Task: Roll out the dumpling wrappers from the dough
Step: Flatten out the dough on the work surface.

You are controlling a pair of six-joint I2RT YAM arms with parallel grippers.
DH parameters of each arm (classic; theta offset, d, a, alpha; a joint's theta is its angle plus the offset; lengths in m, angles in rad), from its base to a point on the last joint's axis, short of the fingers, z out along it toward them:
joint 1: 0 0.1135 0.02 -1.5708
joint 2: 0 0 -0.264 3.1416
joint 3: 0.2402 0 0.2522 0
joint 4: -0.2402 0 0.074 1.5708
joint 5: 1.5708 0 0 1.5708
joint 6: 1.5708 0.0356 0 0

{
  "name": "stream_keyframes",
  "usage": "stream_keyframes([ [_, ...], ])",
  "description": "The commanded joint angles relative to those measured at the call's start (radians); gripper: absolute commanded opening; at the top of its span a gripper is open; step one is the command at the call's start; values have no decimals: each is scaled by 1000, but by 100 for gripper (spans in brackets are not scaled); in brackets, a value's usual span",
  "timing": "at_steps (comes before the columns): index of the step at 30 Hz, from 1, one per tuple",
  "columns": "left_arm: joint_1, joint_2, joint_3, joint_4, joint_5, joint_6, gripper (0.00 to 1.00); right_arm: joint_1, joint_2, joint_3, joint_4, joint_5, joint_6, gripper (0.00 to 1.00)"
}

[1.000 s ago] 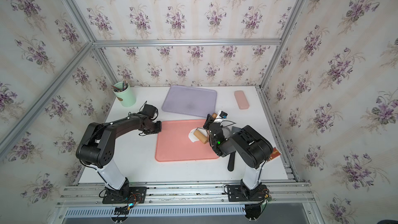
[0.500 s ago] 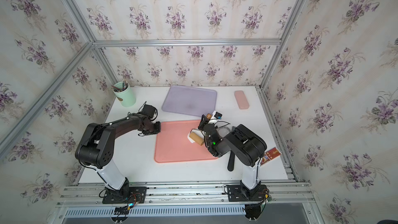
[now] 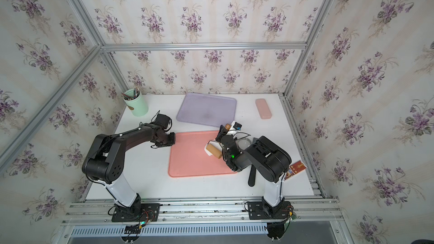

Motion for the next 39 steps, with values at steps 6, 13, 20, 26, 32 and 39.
stream_keyframes([
  [6,0,-4,-19,-54,-23,2,0,-170,-63,-16,-147,27,-119,0],
  [13,0,-7,-16,-50,-24,0,0,71,-8,-19,-98,57,-74,0],
  [20,1,-27,-27,-49,-25,1,0,-45,-50,-27,-136,71,-51,0],
  [26,0,-33,-40,-29,-18,-1,0,-58,-48,-16,-163,52,-82,0],
  [32,1,-62,-61,21,1,-10,0,98,-2,6,-147,35,16,0],
  [39,0,-51,-47,-13,-31,-3,0,-65,-77,-21,-167,46,-16,0],
])
